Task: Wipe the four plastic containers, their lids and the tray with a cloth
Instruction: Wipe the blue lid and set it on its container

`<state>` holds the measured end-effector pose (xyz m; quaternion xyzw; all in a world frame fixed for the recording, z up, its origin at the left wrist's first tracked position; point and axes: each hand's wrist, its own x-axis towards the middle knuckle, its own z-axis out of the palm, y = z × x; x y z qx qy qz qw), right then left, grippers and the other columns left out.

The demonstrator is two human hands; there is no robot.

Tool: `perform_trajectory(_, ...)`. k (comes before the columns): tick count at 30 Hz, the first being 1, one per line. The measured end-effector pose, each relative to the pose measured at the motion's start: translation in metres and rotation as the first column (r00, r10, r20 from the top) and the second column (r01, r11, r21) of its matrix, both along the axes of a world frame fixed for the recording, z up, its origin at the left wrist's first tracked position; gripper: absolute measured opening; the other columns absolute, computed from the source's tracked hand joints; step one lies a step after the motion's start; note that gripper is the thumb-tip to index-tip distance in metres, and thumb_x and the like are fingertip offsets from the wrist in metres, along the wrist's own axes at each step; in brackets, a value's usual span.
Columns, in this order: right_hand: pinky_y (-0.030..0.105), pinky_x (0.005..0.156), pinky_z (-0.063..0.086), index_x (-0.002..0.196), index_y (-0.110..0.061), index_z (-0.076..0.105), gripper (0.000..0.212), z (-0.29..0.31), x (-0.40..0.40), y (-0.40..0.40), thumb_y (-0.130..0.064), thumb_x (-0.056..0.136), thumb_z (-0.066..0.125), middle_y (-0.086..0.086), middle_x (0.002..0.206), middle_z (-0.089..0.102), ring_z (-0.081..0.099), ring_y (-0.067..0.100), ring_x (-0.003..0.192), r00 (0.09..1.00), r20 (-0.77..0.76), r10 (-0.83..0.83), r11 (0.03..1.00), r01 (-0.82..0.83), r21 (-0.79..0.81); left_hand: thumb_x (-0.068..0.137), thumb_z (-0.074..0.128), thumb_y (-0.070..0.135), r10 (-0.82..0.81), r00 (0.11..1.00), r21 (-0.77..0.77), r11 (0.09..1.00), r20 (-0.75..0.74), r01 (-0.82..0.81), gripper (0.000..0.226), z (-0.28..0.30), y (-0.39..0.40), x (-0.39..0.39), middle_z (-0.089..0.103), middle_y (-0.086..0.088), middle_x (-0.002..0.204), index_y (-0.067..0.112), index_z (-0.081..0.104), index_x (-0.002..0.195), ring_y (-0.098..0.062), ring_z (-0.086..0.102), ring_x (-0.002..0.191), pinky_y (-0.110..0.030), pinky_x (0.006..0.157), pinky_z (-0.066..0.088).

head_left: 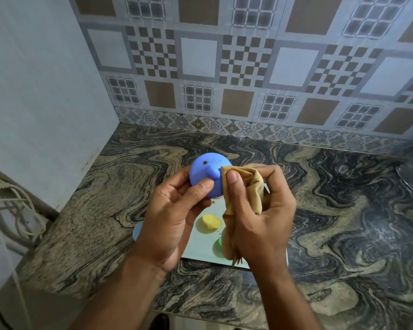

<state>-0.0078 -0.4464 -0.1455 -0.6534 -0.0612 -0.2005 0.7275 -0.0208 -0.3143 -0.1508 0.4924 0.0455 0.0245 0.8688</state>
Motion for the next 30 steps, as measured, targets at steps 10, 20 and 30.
perform_trajectory(10, 0.018, 0.042, 0.041, 0.086, -0.007, 0.058, 0.017, 0.004, 0.003, -0.005, -0.015, 0.093, 0.071, -0.007, 0.055, 0.059, 0.048, 0.003, 0.042, 0.997, 0.058, -0.041, 0.996, 0.036, 0.081, 0.080, 0.078, 0.023, 0.013, 1.000, -0.021, 1.000, 0.000, -0.013, 0.041, -0.007, 0.004, 0.001, 0.063, -0.026, 0.122, 0.008, 0.077, 0.118, -0.035, 0.045, 0.115, -0.048, 0.106, 0.031)
perform_trajectory(20, 0.049, 0.053, 0.049, 0.090, -0.037, 0.064, 0.016, -0.003, 0.006, -0.011, -0.031, 0.094, 0.079, 0.014, 0.078, 0.063, 0.060, 0.034, 0.058, 0.988, 0.152, 0.005, 0.989, 0.018, -0.147, 0.083, 0.076, 0.025, -0.081, 0.995, 0.021, 0.997, 0.064, 0.079, 0.032, 0.004, 0.008, 0.001, 0.077, -0.014, 0.119, 0.013, 0.081, 0.112, -0.022, 0.069, 0.112, -0.030, 0.101, 0.054)
perform_trajectory(30, 0.035, 0.065, 0.047, 0.090, -0.030, 0.064, 0.018, 0.011, 0.015, -0.023, -0.022, 0.093, 0.079, 0.012, 0.080, 0.065, 0.060, 0.029, 0.067, 0.964, 0.247, 0.096, 0.968, -0.032, -0.250, 0.084, 0.071, 0.019, -0.238, 0.963, 0.193, 0.958, 0.124, 0.212, 0.028, 0.015, 0.024, 0.006, 0.079, -0.010, 0.104, 0.005, 0.080, 0.106, -0.018, 0.073, 0.099, -0.026, 0.090, 0.057)
